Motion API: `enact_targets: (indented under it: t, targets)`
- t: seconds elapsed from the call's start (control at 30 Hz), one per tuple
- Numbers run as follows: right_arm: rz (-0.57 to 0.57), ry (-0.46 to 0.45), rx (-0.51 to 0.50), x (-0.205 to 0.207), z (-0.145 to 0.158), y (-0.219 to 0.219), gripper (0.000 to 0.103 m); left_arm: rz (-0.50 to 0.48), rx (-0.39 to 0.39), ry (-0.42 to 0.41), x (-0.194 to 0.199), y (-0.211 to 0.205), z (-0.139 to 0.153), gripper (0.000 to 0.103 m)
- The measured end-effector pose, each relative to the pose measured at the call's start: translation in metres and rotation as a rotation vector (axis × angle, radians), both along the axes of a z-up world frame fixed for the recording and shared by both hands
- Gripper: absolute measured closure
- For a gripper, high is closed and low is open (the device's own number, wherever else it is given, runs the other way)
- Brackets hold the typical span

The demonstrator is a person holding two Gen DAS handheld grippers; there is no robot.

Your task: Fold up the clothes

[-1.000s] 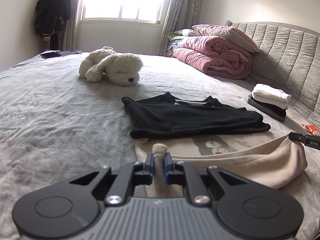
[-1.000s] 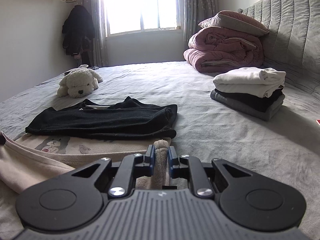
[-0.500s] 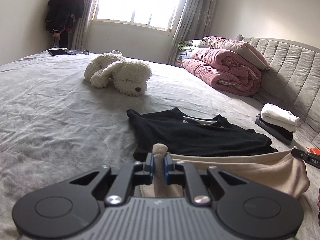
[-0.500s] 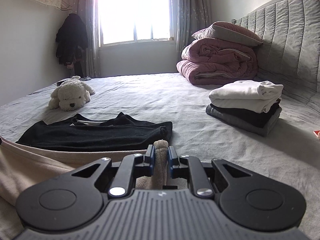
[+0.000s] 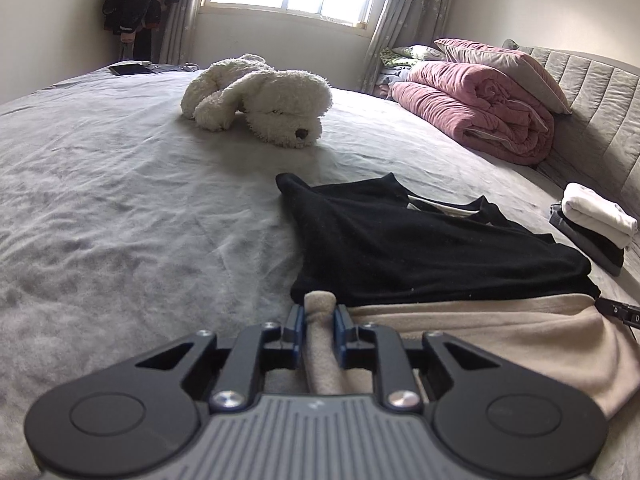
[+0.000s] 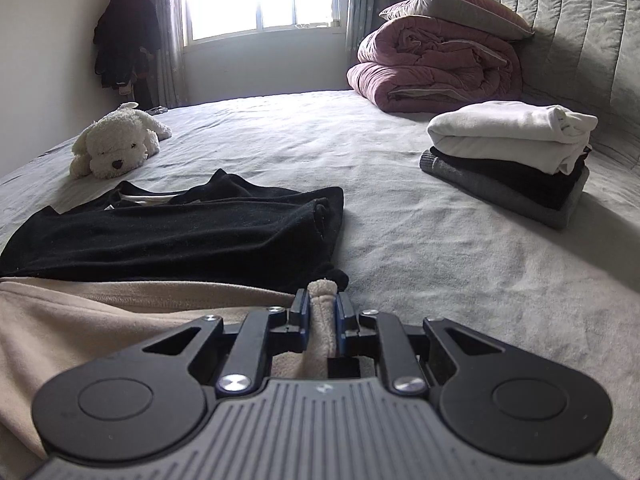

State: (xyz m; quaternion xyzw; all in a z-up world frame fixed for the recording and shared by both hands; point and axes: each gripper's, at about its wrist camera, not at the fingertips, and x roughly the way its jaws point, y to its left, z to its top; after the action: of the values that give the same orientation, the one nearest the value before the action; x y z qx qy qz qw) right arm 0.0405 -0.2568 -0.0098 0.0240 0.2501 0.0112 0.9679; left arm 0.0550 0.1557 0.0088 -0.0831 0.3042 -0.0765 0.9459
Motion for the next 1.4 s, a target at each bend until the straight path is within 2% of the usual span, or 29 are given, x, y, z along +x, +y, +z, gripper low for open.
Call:
enact_targets:
  t: [0.03,0.1,0.17,0.2,0.27,0.37,0.5,0.57,0.67,0.7,0.8,0.97,1.13,1.2,1.27,1.4]
  targets:
    - [0.001,0.004,0.003,0.000,0.001,-0.001,0.088,0.003,-0.002,0.003,0.000,0.000,0.001,0.082]
    - [0.004,0.011,0.008,0.000,0.003,-0.002,0.074,0.020,-0.002,-0.002,-0.001,0.000,0.007,0.077]
    - [0.007,0.018,0.013,-0.001,0.005,-0.003,0.066,0.035,-0.003,-0.018,-0.004,-0.001,0.015,0.075]
    - [0.013,0.018,0.019,-0.002,0.008,-0.003,0.065,0.036,-0.009,-0.031,-0.006,-0.002,0.020,0.074]
    - [0.031,0.015,0.034,-0.004,0.015,-0.002,0.065,0.016,-0.022,-0.059,-0.009,-0.007,0.029,0.069]
    - [0.075,0.009,0.045,-0.007,0.023,0.008,0.065,-0.047,-0.023,-0.093,-0.013,-0.023,0.035,0.068]
    - [0.149,0.048,0.071,-0.002,0.020,0.026,0.065,-0.138,0.000,-0.086,-0.010,-0.048,0.028,0.067]
    - [0.174,0.074,0.052,0.003,0.014,0.037,0.065,-0.167,0.021,-0.074,-0.008,-0.058,0.021,0.067]
    - [0.188,0.103,-0.031,0.005,0.003,0.052,0.066,-0.171,0.060,-0.021,-0.005,-0.069,0.006,0.066]
    - [0.194,0.097,-0.066,0.004,0.001,0.056,0.070,-0.169,0.071,-0.014,-0.005,-0.071,0.001,0.066]
    - [0.211,0.074,-0.135,-0.001,0.000,0.065,0.091,-0.172,0.093,-0.035,-0.009,-0.074,-0.003,0.065]
    - [0.193,0.012,-0.167,-0.009,0.003,0.066,0.097,-0.167,0.084,-0.054,-0.013,-0.071,-0.001,0.063]
    - [0.168,-0.080,-0.201,-0.014,0.009,0.068,0.098,-0.151,0.077,-0.068,-0.015,-0.069,0.000,0.061]
    - [0.174,-0.063,-0.223,-0.009,0.005,0.070,0.097,-0.149,0.077,-0.065,-0.015,-0.068,0.000,0.061]
    - [0.184,-0.009,-0.229,0.000,-0.003,0.071,0.096,-0.147,0.078,-0.065,-0.015,-0.068,0.000,0.060]
    - [0.183,-0.009,-0.243,-0.003,-0.001,0.076,0.087,-0.153,0.084,-0.094,-0.021,-0.068,0.004,0.060]
